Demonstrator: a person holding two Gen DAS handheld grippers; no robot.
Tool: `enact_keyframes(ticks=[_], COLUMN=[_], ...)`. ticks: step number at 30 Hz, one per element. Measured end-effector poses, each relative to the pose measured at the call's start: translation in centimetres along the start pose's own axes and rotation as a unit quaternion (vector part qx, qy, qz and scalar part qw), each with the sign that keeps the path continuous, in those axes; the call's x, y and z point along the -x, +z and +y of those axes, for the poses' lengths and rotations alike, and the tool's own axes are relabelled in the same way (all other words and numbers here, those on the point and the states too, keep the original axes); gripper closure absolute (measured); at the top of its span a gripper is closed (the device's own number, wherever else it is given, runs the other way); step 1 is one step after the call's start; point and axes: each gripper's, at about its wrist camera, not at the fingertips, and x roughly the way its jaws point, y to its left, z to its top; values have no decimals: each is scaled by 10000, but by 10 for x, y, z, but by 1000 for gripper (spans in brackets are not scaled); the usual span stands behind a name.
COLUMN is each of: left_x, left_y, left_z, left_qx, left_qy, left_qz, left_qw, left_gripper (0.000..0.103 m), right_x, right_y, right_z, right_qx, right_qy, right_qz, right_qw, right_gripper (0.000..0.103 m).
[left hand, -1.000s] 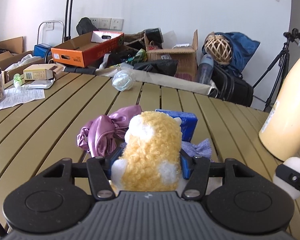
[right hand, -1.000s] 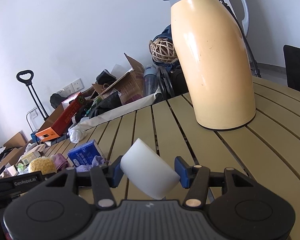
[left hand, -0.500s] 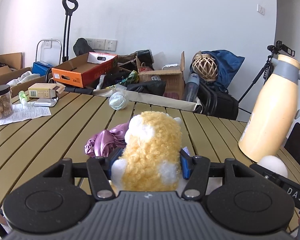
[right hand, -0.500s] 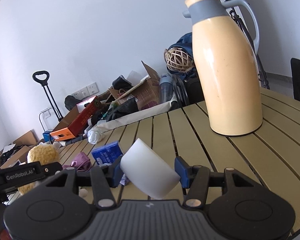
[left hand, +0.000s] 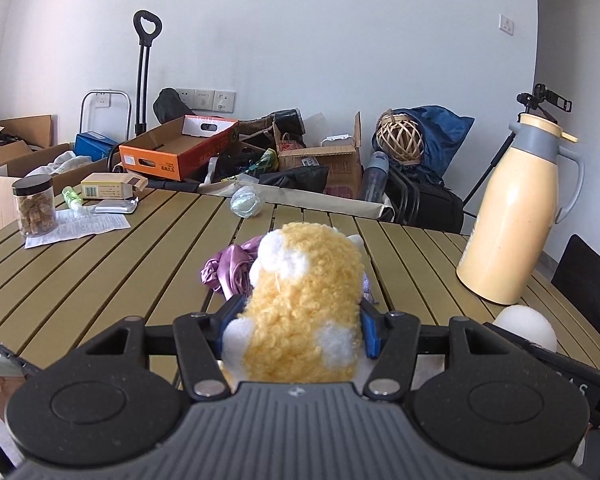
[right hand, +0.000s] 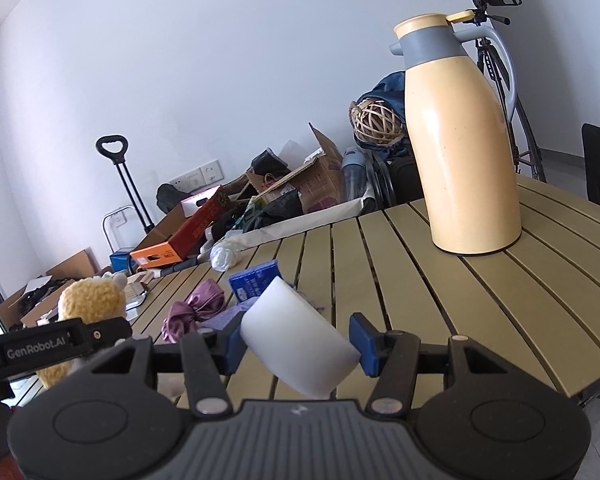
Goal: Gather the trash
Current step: 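Lift the foam roll and plush toy and carry both down toward the black bin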
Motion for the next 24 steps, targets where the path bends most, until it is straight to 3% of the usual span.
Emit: enact_keyframes(ticks=[13, 24], left_x=[71, 101], left_y=[-27, -60], left_z=[17, 27], left_qx=[-24, -137], left_qy=[127, 193], left_qz=[-8, 218], left_qw=[9999, 9995], left_gripper=[45, 45], right_x=[59, 85], right_y=[-34, -67], right_z=[25, 38], right_qx=[253, 473], right_qy=[148, 215], right_qz=[203, 558], right_qw=[9994, 9971], right_gripper=[50, 50])
